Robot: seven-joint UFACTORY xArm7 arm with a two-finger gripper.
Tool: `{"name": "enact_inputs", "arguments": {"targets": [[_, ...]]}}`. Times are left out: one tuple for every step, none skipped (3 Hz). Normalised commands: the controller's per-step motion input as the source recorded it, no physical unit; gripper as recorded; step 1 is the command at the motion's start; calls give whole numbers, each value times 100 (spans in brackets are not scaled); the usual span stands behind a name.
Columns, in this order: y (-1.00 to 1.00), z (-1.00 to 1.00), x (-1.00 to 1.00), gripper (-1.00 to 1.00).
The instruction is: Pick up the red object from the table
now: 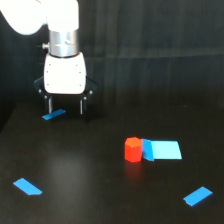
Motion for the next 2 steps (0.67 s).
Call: {"name": "enact_inputs", "arguments": {"targets": [[-71,-29,92,95],[-57,-59,99,100]]}}
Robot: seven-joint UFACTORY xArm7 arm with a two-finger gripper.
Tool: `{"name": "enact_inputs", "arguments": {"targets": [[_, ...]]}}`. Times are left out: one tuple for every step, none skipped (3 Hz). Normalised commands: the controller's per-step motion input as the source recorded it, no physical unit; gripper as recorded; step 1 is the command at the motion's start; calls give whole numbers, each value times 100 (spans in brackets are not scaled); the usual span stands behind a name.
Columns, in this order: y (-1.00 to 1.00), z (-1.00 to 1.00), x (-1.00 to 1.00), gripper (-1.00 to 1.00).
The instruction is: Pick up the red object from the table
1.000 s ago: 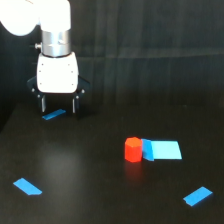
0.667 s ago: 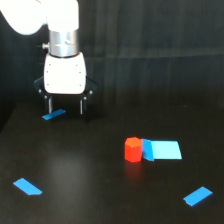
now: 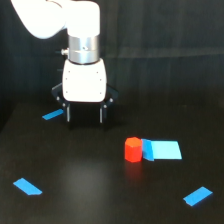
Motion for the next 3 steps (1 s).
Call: {"name": "enact_inputs", "arguments": {"targets": [[-64,-40,88,100],[-72,-17,95,98],[-62,-37,70,99]]}}
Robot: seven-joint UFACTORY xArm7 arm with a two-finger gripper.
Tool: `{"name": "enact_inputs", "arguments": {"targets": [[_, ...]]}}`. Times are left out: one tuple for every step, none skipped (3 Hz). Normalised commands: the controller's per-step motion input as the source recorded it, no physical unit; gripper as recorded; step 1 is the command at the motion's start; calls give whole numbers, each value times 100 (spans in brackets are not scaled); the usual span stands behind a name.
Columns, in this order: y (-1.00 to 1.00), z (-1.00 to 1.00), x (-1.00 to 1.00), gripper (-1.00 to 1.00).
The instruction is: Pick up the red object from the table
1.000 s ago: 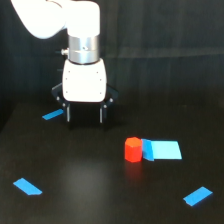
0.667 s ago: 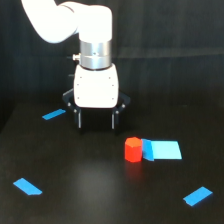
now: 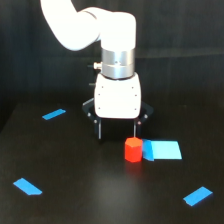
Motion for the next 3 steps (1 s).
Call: {"name": "enact_inputs", "arguments": {"targets": [[-58,-14,18,95],[-51,-16,15,-100],[-46,-3,8,-100]]}}
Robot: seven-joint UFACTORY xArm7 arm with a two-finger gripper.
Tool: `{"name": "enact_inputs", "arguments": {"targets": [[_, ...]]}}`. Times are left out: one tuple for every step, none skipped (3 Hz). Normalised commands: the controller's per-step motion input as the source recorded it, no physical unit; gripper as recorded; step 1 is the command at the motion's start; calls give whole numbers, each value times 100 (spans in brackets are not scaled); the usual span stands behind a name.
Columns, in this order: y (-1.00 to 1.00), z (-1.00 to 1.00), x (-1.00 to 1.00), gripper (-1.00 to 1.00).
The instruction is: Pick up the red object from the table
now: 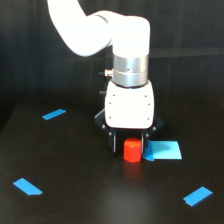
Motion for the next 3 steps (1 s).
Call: {"name": "enact_inputs", "arguments": {"targets": [[-40,15,21,-100],[-37,77,-4,-93],[-17,68,-32,-100]]}}
